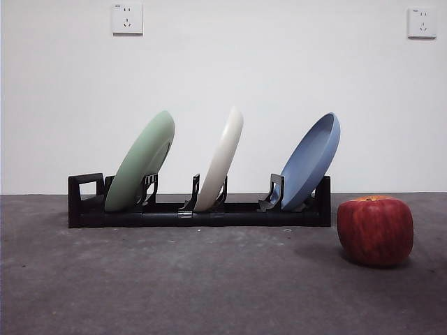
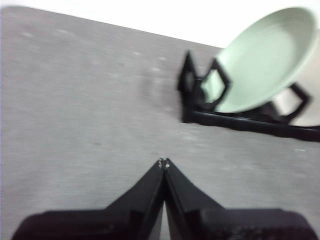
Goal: Take the green plate from the plate rack,put the plate on the table,take the apple from the table,put the apple in the plate
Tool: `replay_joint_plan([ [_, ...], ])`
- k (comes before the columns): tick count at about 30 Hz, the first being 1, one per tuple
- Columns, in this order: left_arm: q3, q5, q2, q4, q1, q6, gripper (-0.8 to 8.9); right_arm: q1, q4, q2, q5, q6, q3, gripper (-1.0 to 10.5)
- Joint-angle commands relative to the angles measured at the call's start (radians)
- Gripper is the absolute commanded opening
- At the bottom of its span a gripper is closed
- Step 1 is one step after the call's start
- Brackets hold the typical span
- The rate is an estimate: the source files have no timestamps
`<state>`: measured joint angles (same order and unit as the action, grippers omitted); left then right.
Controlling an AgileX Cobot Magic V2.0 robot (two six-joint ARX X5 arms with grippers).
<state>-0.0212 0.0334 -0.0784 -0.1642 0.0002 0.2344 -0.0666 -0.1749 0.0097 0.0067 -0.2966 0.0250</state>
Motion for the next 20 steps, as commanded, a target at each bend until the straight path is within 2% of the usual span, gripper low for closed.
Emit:
replay_joint_plan([
  [1,-0.040,0.063,-0.003,0.004,0.003,0.027,-0.05,0.000,0.025,0.001,-0.040,-0.157,0.031,-0.1],
  [4,-0.104,0.132,-0.019,-0.005,0.003,0.028,-0.06,0.000,0.019,0.026,-0.091,-0.156,0.108,-0.1],
  [7,-0.192,0.150,-0.063,-0.030,0.003,0.028,-0.06,0.000,-0.010,0.085,-0.117,-0.147,0.217,-0.1],
  [12,-0.355,0.180,-0.182,-0.068,0.003,0.023,-0.06,0.000,-0.071,0.239,-0.201,-0.072,0.428,-0.1],
  [20,-0.647,0.375,-0.470,-0.167,0.003,0.020,-0.06,0.001,-0.311,0.586,-0.444,0.032,0.822,-0.1],
])
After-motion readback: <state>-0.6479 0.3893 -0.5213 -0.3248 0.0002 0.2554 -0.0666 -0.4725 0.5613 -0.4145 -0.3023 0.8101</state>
